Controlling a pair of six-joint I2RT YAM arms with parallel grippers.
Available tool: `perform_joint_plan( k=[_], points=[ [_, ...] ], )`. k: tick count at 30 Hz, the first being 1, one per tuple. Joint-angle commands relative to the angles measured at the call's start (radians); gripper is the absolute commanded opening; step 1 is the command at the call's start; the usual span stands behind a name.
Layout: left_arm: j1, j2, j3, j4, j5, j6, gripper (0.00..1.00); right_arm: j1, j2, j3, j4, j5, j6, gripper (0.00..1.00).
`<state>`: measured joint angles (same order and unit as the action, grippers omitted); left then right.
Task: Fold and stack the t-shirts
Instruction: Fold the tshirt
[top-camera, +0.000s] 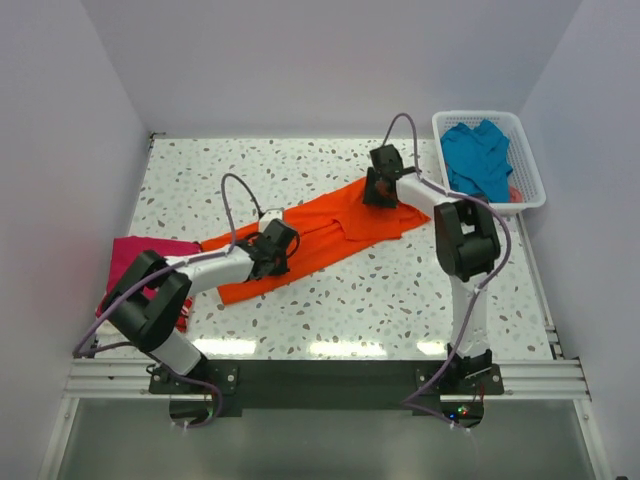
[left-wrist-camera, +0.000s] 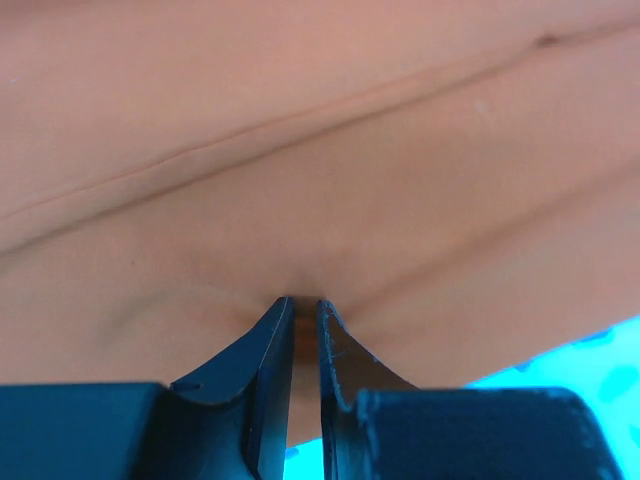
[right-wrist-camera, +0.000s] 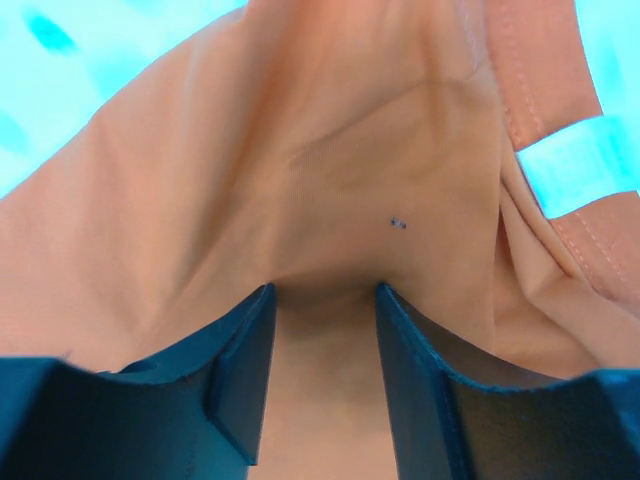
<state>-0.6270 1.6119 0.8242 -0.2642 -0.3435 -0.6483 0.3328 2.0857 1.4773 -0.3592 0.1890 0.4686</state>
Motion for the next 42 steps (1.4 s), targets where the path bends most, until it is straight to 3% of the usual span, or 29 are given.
perform_joint_plan(
  k=[1, 6, 10, 12, 14, 15, 19, 22, 27, 36, 42],
  points=[
    [-0.080, -0.036, -0.092, 0.032, 0.099, -0.154, 0.20, -0.001, 0.175, 0.203, -0.110, -0.028, -0.103, 0.52],
    [-0.269, 0.020, -0.071, 0.175, 0.199, -0.306, 0.26, 0.000, 0.391, 0.629, -0.185, -0.114, -0.169, 0.57],
    [-0.284, 0.059, 0.056, 0.195, 0.253, -0.242, 0.37, 0.008, 0.568, 0.935, -0.276, -0.192, -0.186, 0.69],
    [-0.284, 0.019, 0.090, 0.166, 0.230, -0.173, 0.46, 0.011, 0.559, 1.000, -0.308, -0.192, -0.194, 0.78],
    [-0.280, -0.029, 0.102, 0.125, 0.193, -0.128, 0.54, 0.011, 0.448, 0.927, -0.275, -0.146, -0.191, 0.85],
    [-0.274, -0.073, 0.107, 0.093, 0.128, -0.091, 0.55, 0.011, 0.391, 0.811, -0.247, -0.131, -0.183, 0.90],
    [-0.257, -0.141, 0.119, -0.078, -0.044, -0.024, 0.56, 0.012, 0.214, 0.612, -0.198, -0.057, -0.150, 0.92],
    [-0.252, -0.142, 0.113, -0.174, -0.132, -0.008, 0.48, 0.023, 0.110, 0.470, -0.190, -0.007, -0.104, 0.90],
    [-0.244, -0.112, 0.079, -0.175, -0.137, 0.004, 0.42, 0.055, 0.031, 0.267, -0.096, 0.001, -0.056, 0.86],
    [-0.247, -0.058, -0.013, -0.083, 0.000, 0.018, 0.31, 0.064, 0.212, 0.389, -0.151, -0.010, -0.070, 0.57],
    [-0.300, -0.009, -0.068, 0.017, 0.092, -0.045, 0.28, 0.060, 0.358, 0.566, -0.195, 0.001, -0.151, 0.53]
  ],
)
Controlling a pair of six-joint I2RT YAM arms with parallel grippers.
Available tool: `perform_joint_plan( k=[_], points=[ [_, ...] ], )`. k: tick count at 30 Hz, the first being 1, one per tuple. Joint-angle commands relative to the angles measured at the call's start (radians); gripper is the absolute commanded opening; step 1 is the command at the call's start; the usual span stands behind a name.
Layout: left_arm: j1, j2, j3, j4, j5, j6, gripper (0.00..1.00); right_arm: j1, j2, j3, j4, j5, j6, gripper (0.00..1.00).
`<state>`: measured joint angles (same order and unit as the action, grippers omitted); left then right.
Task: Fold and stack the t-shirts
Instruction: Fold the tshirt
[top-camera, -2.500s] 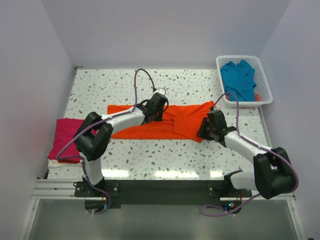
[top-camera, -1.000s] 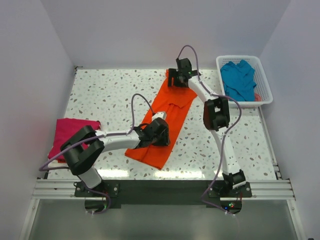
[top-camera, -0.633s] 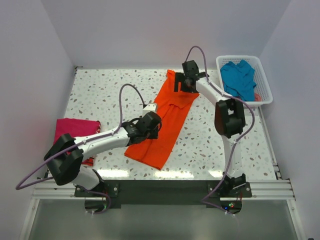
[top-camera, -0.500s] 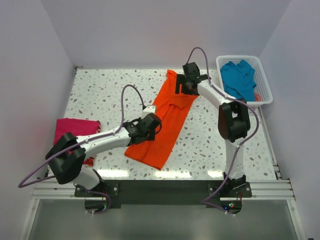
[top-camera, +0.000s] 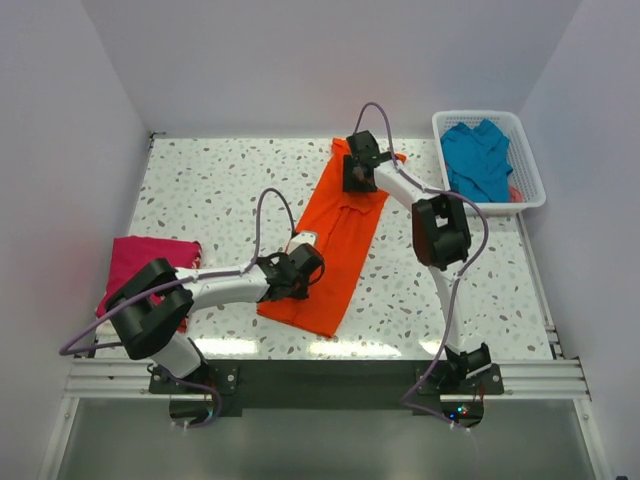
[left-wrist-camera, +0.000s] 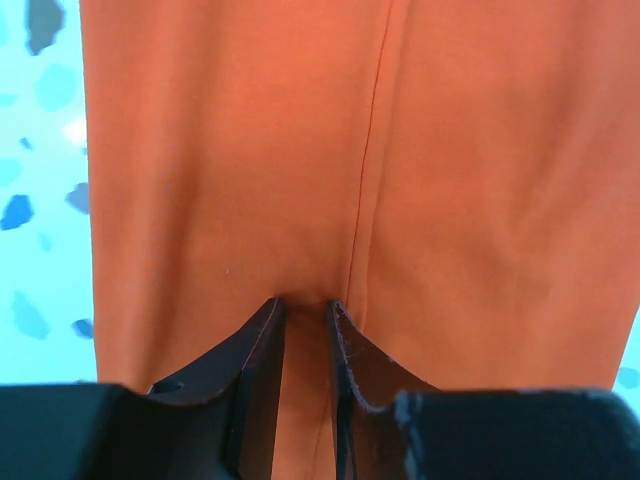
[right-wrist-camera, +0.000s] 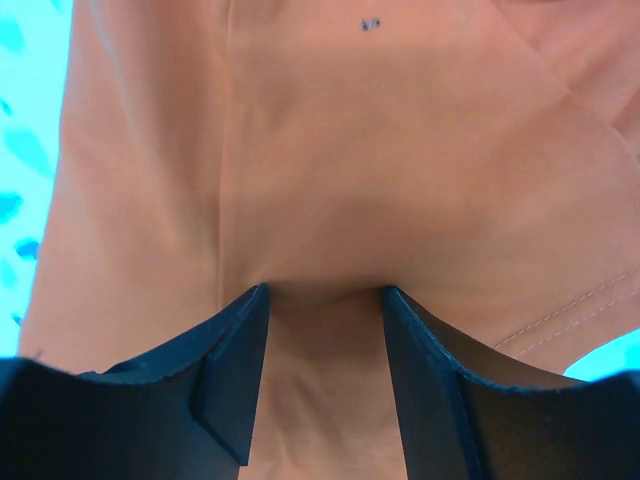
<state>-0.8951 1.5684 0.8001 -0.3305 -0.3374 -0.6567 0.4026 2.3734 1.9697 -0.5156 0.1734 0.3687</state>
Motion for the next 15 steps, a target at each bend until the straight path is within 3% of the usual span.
perform_joint_plan(
  k=[1, 6, 10, 13, 15],
  points=[
    [-0.037, 0.038, -0.050, 0.120, 0.101, -0.046, 0.28, -0.010, 0.089, 0.098, -0.041, 0.024, -0.060, 0.53],
    [-0.054, 0.065, -0.046, 0.199, 0.158, -0.087, 0.32, -0.016, 0.184, 0.260, -0.064, 0.026, -0.108, 0.63],
    [-0.056, 0.071, -0.012, 0.270, 0.219, -0.069, 0.46, -0.018, 0.188, 0.348, -0.063, 0.012, -0.131, 0.79],
    [-0.054, 0.042, 0.014, 0.298, 0.247, -0.049, 0.54, -0.018, 0.141, 0.368, -0.061, 0.030, -0.140, 0.98],
    [-0.053, 0.016, 0.024, 0.297, 0.238, -0.040, 0.57, -0.018, 0.103, 0.357, -0.073, 0.044, -0.145, 0.99]
  ],
)
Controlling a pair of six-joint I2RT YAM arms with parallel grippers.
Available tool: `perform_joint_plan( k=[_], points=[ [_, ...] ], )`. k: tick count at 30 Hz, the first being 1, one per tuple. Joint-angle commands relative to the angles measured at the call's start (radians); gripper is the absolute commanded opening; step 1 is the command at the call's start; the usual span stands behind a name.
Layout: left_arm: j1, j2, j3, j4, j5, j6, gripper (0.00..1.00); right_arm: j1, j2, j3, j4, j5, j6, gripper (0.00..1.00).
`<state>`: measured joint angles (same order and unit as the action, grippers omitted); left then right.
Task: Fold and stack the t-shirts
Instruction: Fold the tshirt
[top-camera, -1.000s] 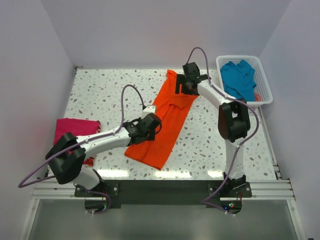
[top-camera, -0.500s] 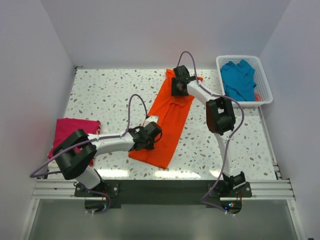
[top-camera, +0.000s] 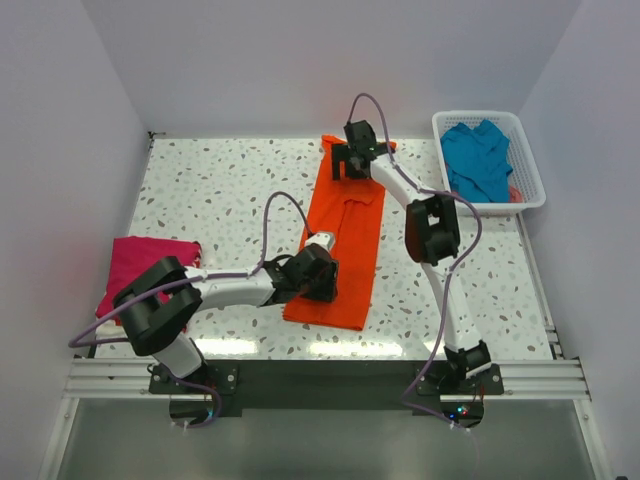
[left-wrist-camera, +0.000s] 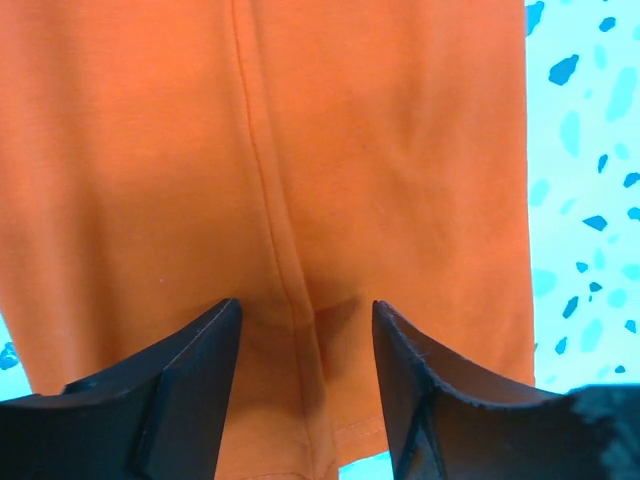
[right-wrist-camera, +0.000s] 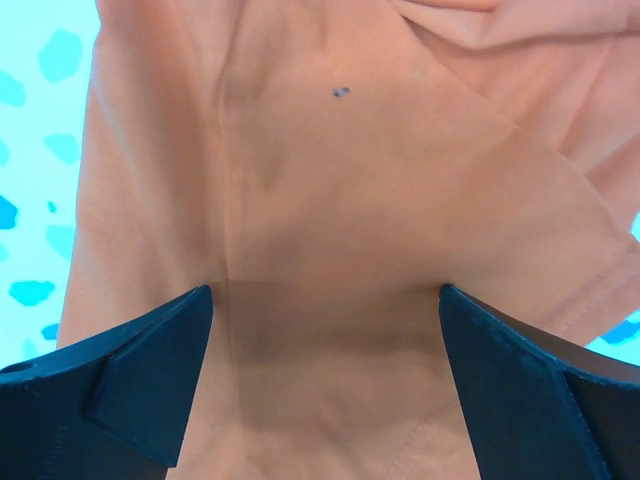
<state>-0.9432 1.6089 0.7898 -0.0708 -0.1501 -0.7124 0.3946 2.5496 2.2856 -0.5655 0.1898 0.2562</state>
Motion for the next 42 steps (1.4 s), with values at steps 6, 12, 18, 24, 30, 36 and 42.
perform_joint_plan(
  k=[6, 12, 18, 24, 30, 36, 42],
  points=[
    [0.037, -0.190, -0.004, -0.044, -0.034, -0.002, 0.65, -0.010, -0.337, -0.197, -0.065, 0.050, 0.037, 0.99],
    [0.132, -0.407, -0.164, -0.145, -0.062, -0.064, 0.62, 0.071, -0.845, -0.892, 0.111, 0.007, 0.233, 0.94],
    [0.141, -0.587, -0.331, -0.136, 0.013, -0.096, 0.61, 0.236, -1.225, -1.360, 0.104, 0.008, 0.374, 0.76],
    [0.141, -0.650, -0.422, -0.093, 0.067, -0.125, 0.61, 0.415, -1.439, -1.666, 0.110, -0.027, 0.609, 0.69],
    [0.141, -0.653, -0.469, -0.075, 0.075, -0.148, 0.59, 0.564, -1.480, -1.828, 0.219, -0.044, 0.816, 0.63],
    [0.141, -0.641, -0.500, -0.032, 0.095, -0.156, 0.55, 0.638, -1.503, -1.916, 0.243, -0.016, 0.969, 0.60],
    [0.141, -0.618, -0.546, 0.029, 0.119, -0.164, 0.52, 0.639, -1.634, -1.963, 0.217, 0.056, 1.046, 0.59]
  ],
)
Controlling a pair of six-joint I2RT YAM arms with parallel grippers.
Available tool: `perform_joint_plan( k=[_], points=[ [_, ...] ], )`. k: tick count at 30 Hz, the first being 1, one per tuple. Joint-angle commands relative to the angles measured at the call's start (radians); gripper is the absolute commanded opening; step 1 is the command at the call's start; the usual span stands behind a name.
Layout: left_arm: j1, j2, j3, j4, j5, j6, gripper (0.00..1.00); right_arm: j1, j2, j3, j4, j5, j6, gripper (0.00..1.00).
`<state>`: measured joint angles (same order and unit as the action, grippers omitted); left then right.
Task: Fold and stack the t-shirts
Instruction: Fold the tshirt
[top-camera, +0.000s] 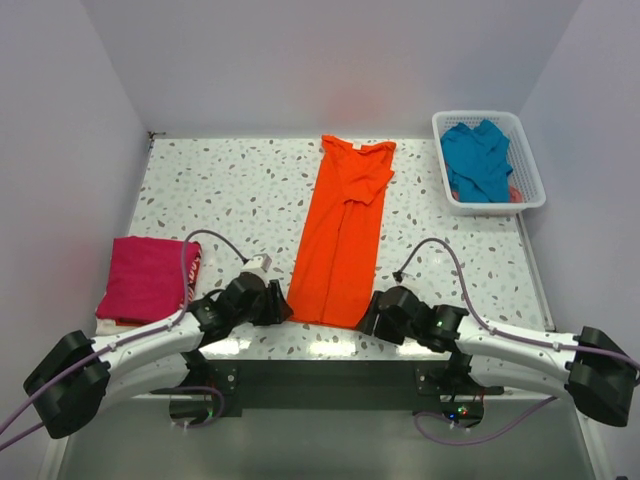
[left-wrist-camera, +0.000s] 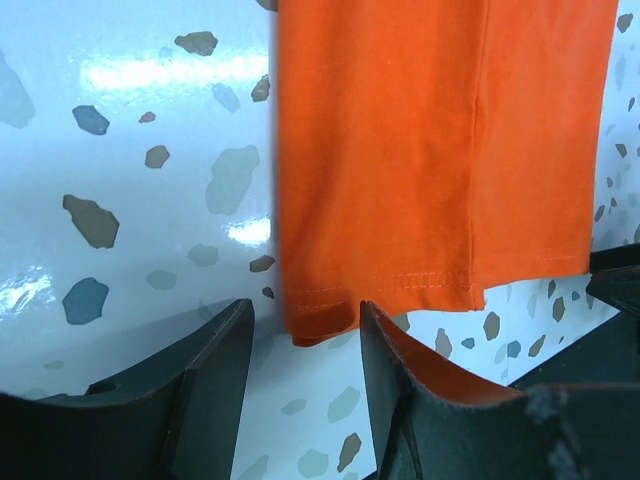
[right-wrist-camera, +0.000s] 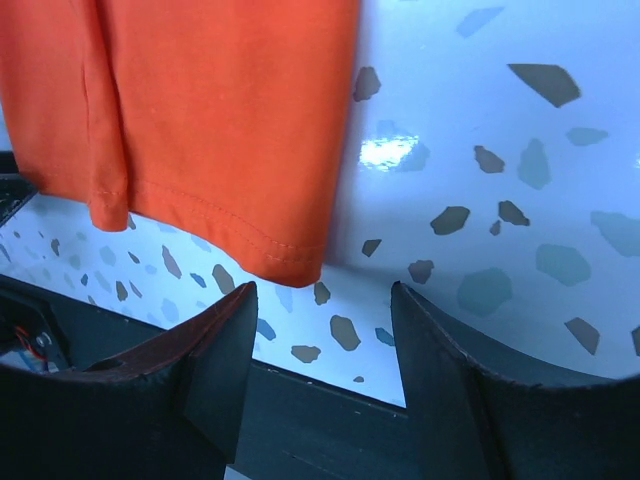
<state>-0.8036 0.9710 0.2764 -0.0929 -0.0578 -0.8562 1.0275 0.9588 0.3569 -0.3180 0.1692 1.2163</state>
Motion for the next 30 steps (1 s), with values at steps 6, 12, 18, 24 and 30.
perform_joint_plan(
  k=[6, 12, 18, 24, 30],
  points=[
    [0.001, 0.058, -0.036, 0.052, 0.019, -0.017, 0.47, 0.006, -0.013, -0.013, -0.007, 0.104, 0.107, 0.59],
    [0.001, 0.051, -0.057, 0.041, 0.009, -0.032, 0.41, 0.008, 0.081, -0.029, 0.109, 0.085, 0.141, 0.55],
    [-0.017, 0.095, -0.086, 0.078, 0.041, -0.038, 0.36, 0.006, 0.144, -0.024, 0.129, 0.075, 0.132, 0.45],
    [-0.080, 0.141, -0.086, 0.133, 0.033, -0.064, 0.25, 0.006, 0.121, -0.052, 0.103, 0.073, 0.129, 0.21],
    [-0.138, 0.103, -0.068, 0.047, 0.019, -0.081, 0.00, 0.006, 0.023, -0.052, -0.067, 0.050, 0.028, 0.00]
  ],
)
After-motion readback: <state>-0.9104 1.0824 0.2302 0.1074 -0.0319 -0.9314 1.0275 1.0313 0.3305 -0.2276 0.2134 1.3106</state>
